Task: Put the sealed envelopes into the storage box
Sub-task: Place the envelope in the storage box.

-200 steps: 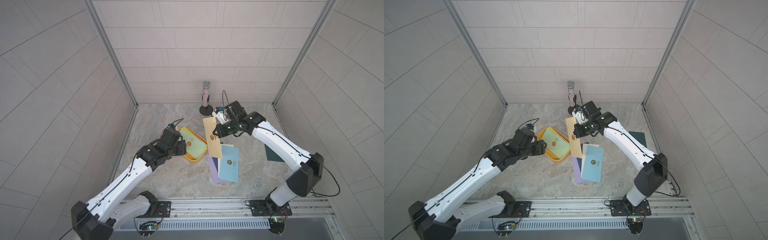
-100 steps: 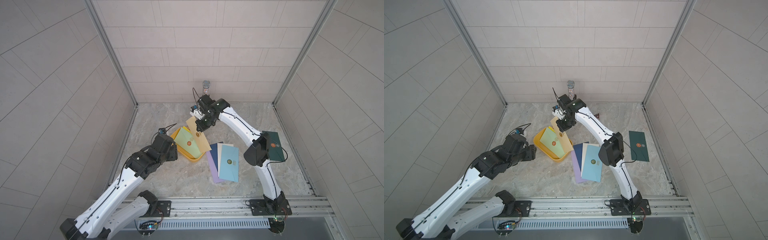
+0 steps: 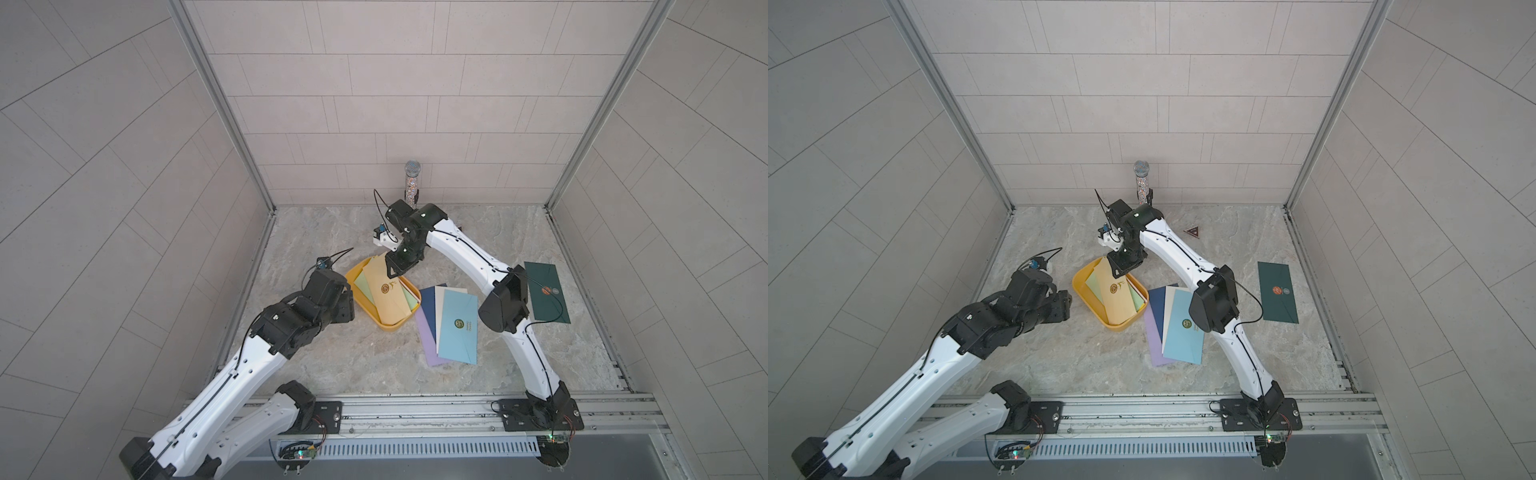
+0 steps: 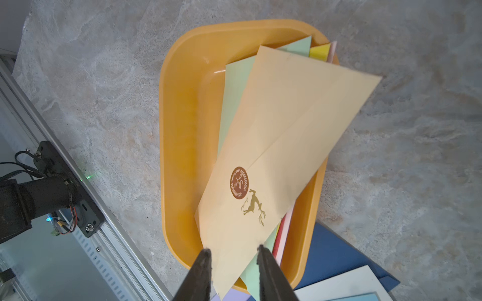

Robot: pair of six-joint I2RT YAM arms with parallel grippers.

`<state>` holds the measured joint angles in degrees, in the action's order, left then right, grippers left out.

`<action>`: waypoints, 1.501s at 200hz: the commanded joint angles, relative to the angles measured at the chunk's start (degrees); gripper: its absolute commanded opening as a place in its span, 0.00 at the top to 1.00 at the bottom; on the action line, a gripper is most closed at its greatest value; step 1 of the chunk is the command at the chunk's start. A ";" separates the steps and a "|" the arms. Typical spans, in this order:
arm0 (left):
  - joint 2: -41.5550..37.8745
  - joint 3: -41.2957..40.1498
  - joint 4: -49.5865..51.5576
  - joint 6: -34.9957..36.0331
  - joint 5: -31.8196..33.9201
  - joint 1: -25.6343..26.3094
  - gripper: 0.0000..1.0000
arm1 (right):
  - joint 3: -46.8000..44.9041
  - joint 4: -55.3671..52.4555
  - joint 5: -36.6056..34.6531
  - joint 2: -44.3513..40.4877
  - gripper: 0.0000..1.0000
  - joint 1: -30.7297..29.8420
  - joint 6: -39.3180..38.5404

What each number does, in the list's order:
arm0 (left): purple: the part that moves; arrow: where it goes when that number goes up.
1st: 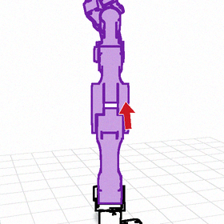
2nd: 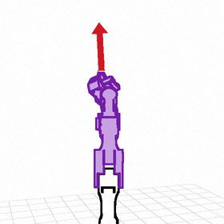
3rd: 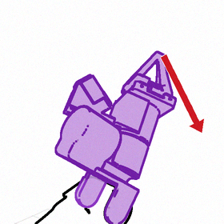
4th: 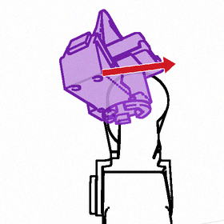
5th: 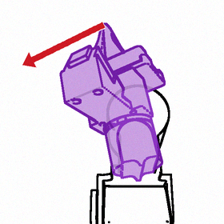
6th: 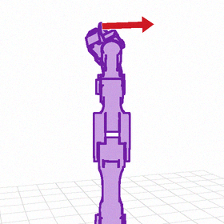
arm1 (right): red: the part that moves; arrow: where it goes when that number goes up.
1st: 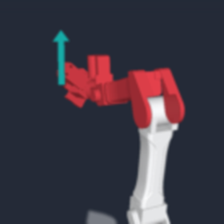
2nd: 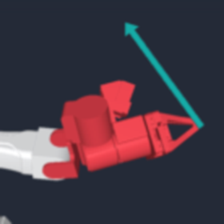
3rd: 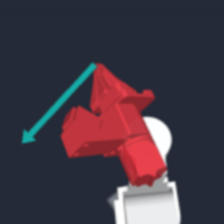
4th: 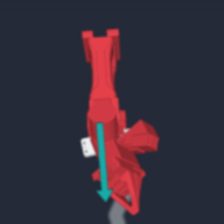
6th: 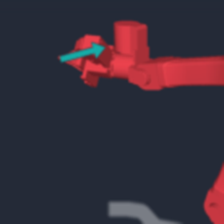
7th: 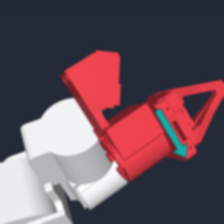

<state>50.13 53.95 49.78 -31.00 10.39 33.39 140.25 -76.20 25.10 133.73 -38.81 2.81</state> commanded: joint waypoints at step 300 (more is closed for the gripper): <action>-0.22 -0.52 1.10 0.76 0.94 -0.33 0.30 | -13.02 10.33 -6.42 -5.42 0.66 -1.89 8.00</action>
<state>50.13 53.95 49.87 -31.00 10.41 33.39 127.04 -64.93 21.30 131.98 -40.25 11.07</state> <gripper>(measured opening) 0.701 0.320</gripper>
